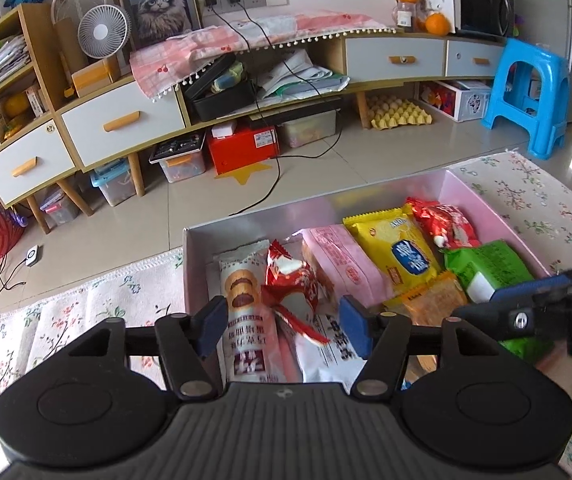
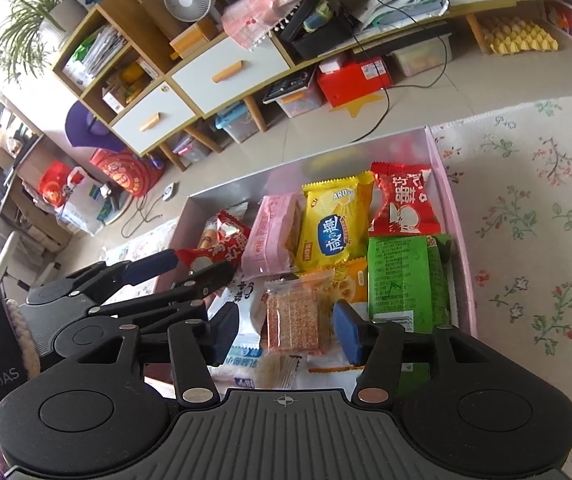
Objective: Organize snacks
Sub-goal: 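Open both grippers to release the red packet and wafer pack into the box, then move both open grippers back over the remaining snacks on the table, then grasp the gold wrapped bar with the left gripper while the right gripper grasps the white bread packet, then carry the gold bar and white bread packet over the pink box and lower them, then open both grippers to drop the gold bar and bread packet into the box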
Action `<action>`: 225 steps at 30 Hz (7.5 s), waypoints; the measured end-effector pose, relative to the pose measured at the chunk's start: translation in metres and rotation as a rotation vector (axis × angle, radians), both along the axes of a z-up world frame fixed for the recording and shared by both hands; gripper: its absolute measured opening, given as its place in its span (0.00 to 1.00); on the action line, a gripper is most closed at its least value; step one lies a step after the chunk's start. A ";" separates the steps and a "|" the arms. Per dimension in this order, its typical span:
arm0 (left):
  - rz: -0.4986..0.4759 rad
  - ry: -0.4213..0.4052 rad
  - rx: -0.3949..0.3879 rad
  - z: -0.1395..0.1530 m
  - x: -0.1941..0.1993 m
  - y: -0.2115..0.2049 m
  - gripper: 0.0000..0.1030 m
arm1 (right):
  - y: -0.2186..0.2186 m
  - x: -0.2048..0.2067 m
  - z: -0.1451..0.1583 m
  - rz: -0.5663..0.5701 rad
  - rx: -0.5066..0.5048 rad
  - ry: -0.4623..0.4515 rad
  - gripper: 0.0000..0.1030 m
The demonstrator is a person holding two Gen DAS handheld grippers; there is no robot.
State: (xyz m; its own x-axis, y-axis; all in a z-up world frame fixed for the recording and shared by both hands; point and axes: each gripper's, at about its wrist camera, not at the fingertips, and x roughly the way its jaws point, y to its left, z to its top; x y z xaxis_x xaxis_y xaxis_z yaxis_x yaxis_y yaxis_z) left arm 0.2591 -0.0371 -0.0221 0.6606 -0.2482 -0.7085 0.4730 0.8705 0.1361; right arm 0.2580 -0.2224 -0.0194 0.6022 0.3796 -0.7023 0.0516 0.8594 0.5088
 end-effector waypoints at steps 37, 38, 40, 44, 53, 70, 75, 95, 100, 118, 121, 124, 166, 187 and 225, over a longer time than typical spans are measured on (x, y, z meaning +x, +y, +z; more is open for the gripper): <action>0.132 0.119 -0.122 -0.025 -0.105 0.048 0.99 | -0.023 -0.116 0.001 0.075 -0.318 -0.076 0.82; 0.110 0.115 -0.104 -0.029 -0.104 0.047 0.99 | -0.025 -0.117 -0.003 0.092 -0.334 -0.077 0.82; 0.074 0.108 -0.077 -0.037 -0.101 0.045 0.99 | -0.025 -0.117 -0.010 0.130 -0.361 -0.080 0.82; 0.026 0.103 -0.068 -0.047 -0.098 0.041 0.99 | -0.027 -0.117 -0.022 0.204 -0.416 -0.100 0.82; -0.040 0.089 -0.081 -0.051 -0.097 0.025 0.83 | -0.018 -0.101 -0.047 0.277 -0.541 -0.113 0.82; 0.001 0.093 -0.056 -0.043 -0.103 0.021 0.28 | -0.007 -0.099 -0.042 0.298 -0.545 -0.163 0.22; 0.027 0.112 -0.040 -0.041 -0.110 0.027 0.26 | -0.004 -0.110 -0.039 0.322 -0.562 -0.157 0.04; 0.084 0.179 -0.090 -0.041 -0.128 0.045 0.42 | 0.035 -0.111 -0.033 0.391 -0.613 -0.230 0.56; 0.106 0.184 -0.092 -0.041 -0.128 0.046 0.39 | 0.036 -0.108 -0.035 0.382 -0.644 -0.208 0.24; 0.123 0.239 -0.130 -0.038 -0.140 0.050 0.36 | -0.082 -0.126 -0.030 -0.031 0.017 0.212 0.23; 0.130 0.234 -0.135 -0.039 -0.143 0.049 0.41 | -0.079 -0.130 -0.024 -0.032 -0.070 0.175 0.29; 0.143 0.223 -0.140 -0.039 -0.145 0.047 0.46 | -0.069 -0.134 -0.016 0.011 -0.189 0.090 0.48; 0.174 0.210 -0.284 -0.016 -0.139 0.069 0.25 | 0.021 -0.129 0.000 0.171 -0.325 0.069 0.27; 0.191 0.161 -0.320 0.005 -0.091 0.058 0.25 | -0.016 -0.093 0.035 -0.024 -0.202 0.064 0.27; 0.146 0.009 -0.166 -0.017 0.010 0.024 0.40 | -0.003 0.028 0.000 -0.055 -0.082 -0.086 0.45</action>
State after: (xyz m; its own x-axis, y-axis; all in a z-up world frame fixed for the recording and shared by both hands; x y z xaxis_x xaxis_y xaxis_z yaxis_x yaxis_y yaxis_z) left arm 0.2696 -0.0130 -0.0388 0.6917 -0.2641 -0.6721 0.3404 0.9401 -0.0191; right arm 0.2859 -0.2252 -0.0195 0.6802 0.2876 -0.6743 0.0586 0.8955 0.4411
